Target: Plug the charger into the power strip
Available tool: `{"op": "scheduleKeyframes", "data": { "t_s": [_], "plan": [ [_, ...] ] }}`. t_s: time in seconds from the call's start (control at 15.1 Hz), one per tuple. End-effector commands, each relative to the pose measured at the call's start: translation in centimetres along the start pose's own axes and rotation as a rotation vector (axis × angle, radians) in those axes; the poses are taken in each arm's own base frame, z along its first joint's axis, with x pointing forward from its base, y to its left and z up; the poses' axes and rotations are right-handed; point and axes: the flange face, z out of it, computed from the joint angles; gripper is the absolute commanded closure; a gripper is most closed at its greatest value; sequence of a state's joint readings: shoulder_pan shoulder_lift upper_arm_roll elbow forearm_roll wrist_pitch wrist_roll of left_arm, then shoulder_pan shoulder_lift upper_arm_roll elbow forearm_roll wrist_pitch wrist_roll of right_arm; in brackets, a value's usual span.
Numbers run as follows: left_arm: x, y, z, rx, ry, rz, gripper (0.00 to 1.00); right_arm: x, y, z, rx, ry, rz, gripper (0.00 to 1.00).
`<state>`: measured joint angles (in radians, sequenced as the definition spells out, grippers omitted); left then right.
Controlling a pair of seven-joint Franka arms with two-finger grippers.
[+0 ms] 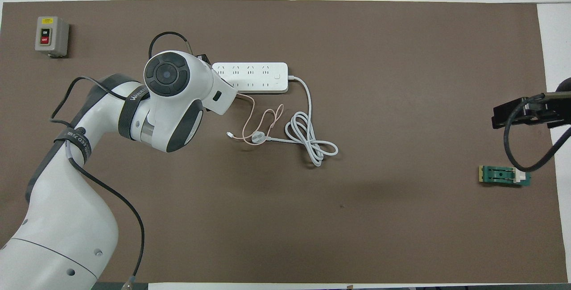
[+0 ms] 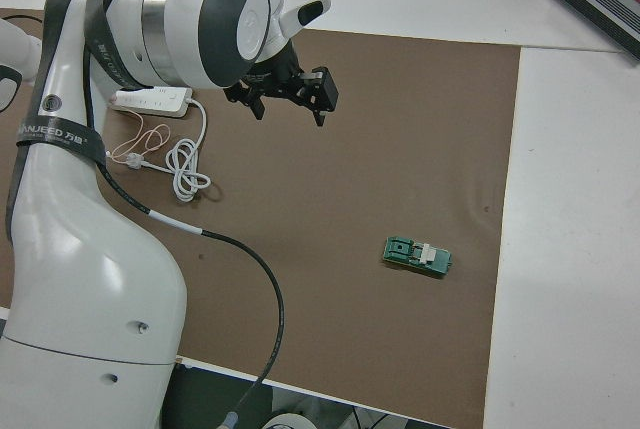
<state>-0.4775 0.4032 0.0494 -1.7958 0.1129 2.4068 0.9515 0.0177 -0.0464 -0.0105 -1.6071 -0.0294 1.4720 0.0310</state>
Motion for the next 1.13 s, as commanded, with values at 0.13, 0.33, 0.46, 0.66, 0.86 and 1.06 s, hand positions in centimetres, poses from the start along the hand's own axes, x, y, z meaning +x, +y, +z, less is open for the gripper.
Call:
{"op": "scheduleKeyframes", "data": {
  "t_s": [0.13, 0.33, 0.46, 0.66, 0.86, 1.06],
  "plan": [
    [-0.3, 1.8, 3.7, -0.058, -0.045, 0.035, 1.0, -0.8, 0.4, -0.1, 0.01, -0.001, -0.017, 0.0],
    [-0.6, 1.3, 4.4, -0.123, -0.069, 0.007, 1.0, -0.8, 0.4, -0.1, 0.008, -0.001, -0.017, 0.0],
    [-0.6, 1.5, 4.7, -0.135, -0.076, 0.005, 1.0, -0.8, 0.4, -0.1, 0.01, -0.001, -0.017, 0.0],
    [-0.9, 1.8, 5.4, -0.168, -0.096, 0.005, 1.0, -0.8, 0.4, -0.1, 0.008, -0.001, -0.017, 0.0],
    [-0.2, 1.1, 6.4, -0.272, -0.107, -0.04, 1.0, -0.8, 0.4, -0.1, 0.01, -0.001, -0.017, 0.0],
    [0.3, 0.8, 7.4, -0.271, -0.091, -0.054, 1.0, -0.8, 0.4, -0.1, 0.01, -0.001, -0.017, 0.0]
  ]
}}
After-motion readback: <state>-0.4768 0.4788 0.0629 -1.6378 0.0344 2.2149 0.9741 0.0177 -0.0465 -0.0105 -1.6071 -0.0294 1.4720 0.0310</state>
